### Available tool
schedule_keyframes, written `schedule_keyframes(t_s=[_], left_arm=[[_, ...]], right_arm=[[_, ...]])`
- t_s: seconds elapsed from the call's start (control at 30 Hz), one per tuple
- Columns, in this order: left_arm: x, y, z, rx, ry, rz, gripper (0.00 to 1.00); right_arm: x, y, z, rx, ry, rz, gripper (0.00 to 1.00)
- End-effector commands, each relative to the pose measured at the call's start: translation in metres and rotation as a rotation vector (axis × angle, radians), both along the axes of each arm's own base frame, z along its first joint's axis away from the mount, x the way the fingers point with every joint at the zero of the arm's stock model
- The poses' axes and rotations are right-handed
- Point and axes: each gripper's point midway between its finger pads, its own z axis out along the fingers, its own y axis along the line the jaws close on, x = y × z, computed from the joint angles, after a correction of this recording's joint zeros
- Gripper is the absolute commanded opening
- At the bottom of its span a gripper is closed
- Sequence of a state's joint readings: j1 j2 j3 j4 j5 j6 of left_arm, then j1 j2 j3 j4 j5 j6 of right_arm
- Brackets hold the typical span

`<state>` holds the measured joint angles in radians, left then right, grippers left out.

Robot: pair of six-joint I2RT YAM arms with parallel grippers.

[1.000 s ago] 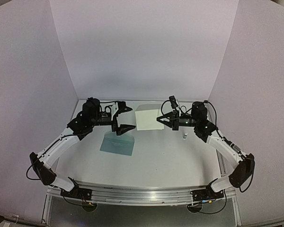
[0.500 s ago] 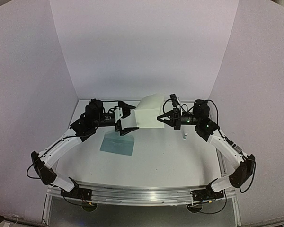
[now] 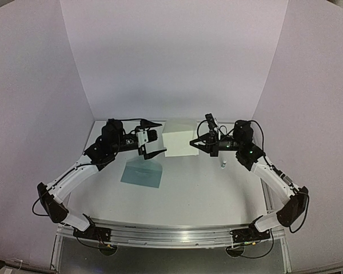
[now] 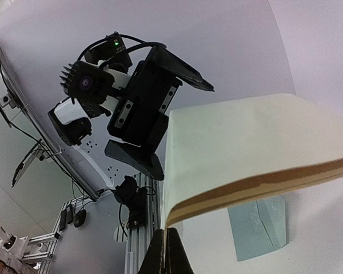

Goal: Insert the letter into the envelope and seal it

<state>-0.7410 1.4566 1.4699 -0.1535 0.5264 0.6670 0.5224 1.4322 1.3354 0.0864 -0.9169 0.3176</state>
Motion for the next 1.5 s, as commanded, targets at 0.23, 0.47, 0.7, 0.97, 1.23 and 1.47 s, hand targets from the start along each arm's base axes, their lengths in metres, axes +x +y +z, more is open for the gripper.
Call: schedule_keyframes(t_s=[0.23, 0.47, 0.7, 0.97, 1.23, 1.47], left_arm=[[-0.02, -0.01, 0.02, -0.037, -0.032, -0.113, 0.96], [-0.01, -0.015, 0.019, -0.041, 0.035, -0.077, 0.84], [-0.021, -0.014, 0.015, -0.024, 0.076, -0.119, 0.59], [-0.028, -0.01, 0.018, -0.045, 0.142, -0.129, 0.3], [-0.036, -0.007, 0.025, -0.082, 0.241, -0.144, 0.06], [-0.04, -0.005, 0.019, -0.079, 0.371, -0.134, 0.0]], right_arm=[[-0.01, 0.001, 0.02, 0.026, -0.052, 0.048, 0.0], [-0.017, 0.003, 0.022, 0.03, -0.07, 0.101, 0.0], [-0.017, 0.004, 0.022, 0.031, -0.083, 0.106, 0.0], [-0.012, 0.006, 0.021, 0.027, -0.101, 0.103, 0.0], [-0.006, 0.007, 0.019, 0.023, -0.114, 0.077, 0.0], [-0.001, 0.002, 0.018, 0.012, -0.145, 0.008, 0.38]])
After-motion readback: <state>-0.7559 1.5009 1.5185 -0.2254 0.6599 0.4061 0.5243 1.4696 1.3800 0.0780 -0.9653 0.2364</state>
